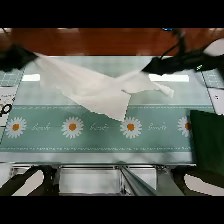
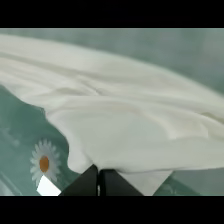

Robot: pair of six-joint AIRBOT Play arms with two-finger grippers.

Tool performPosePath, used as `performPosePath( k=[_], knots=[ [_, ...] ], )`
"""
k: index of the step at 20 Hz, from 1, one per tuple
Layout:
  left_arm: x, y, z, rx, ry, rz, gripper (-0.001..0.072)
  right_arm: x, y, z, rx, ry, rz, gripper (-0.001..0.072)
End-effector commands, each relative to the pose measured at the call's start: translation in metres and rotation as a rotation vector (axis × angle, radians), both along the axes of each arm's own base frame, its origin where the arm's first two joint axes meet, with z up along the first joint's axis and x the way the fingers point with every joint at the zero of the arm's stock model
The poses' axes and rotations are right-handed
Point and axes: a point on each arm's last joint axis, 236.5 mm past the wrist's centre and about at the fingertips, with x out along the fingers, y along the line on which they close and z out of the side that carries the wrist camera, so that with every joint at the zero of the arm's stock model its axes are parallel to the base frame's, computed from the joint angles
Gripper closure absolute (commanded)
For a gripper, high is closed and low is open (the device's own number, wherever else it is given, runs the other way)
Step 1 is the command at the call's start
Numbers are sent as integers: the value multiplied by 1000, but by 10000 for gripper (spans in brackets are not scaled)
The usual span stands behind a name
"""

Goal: Fold the shirts.

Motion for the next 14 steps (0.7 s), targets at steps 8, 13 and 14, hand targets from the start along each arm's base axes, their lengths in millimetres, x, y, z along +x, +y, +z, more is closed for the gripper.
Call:
performPosePath(
  k=[8, 13, 14],
  knots=[
    [-187, -39, 283, 251, -727, 27, 690, -174, -102, 349, -264, -1006, -362, 692],
    [-261, -35, 292, 438, -790, 163, 690, -252, -112, 363, -319, -1071, -473, 692],
    [-273, -40, 294, 445, -810, 158, 690, -260, -115, 359, -331, -1059, -489, 692]
  ],
)
